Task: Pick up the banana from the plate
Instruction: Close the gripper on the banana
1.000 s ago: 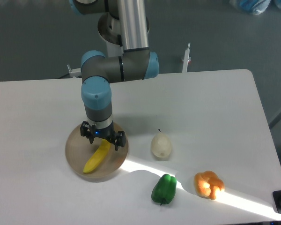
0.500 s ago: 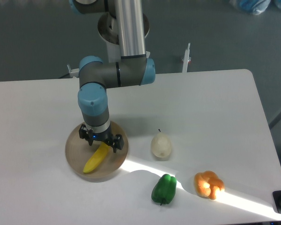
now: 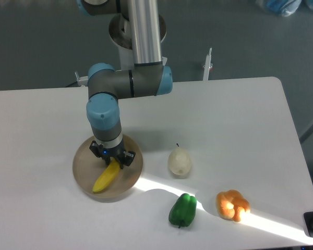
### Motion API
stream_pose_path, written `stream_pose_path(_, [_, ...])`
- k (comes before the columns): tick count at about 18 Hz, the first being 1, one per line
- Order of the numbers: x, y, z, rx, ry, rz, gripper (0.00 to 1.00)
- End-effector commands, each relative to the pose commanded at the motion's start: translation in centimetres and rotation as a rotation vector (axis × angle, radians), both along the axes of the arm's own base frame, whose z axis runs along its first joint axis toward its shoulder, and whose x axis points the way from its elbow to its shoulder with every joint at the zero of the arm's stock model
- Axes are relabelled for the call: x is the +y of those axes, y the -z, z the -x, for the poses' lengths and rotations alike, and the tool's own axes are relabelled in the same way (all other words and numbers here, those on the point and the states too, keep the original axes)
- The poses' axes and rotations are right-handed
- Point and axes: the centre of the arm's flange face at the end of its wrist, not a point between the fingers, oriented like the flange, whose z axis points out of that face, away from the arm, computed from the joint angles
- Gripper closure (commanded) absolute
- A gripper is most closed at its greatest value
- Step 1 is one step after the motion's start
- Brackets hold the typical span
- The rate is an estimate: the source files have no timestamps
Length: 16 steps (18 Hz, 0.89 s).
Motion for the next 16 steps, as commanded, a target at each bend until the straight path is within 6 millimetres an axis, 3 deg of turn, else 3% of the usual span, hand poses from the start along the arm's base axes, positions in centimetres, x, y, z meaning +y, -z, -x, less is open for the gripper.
stream_pose_path(7, [0.15, -0.68, 0.16, 0.005, 0.003, -0.011, 0.56])
stream_pose_path(9, [0.12, -0.44, 0.06, 0.005, 0.004, -0.007, 0.66])
stream_pose_path(16, [0.03, -0.42, 0.03, 0.005, 0.006, -0.006, 0.74])
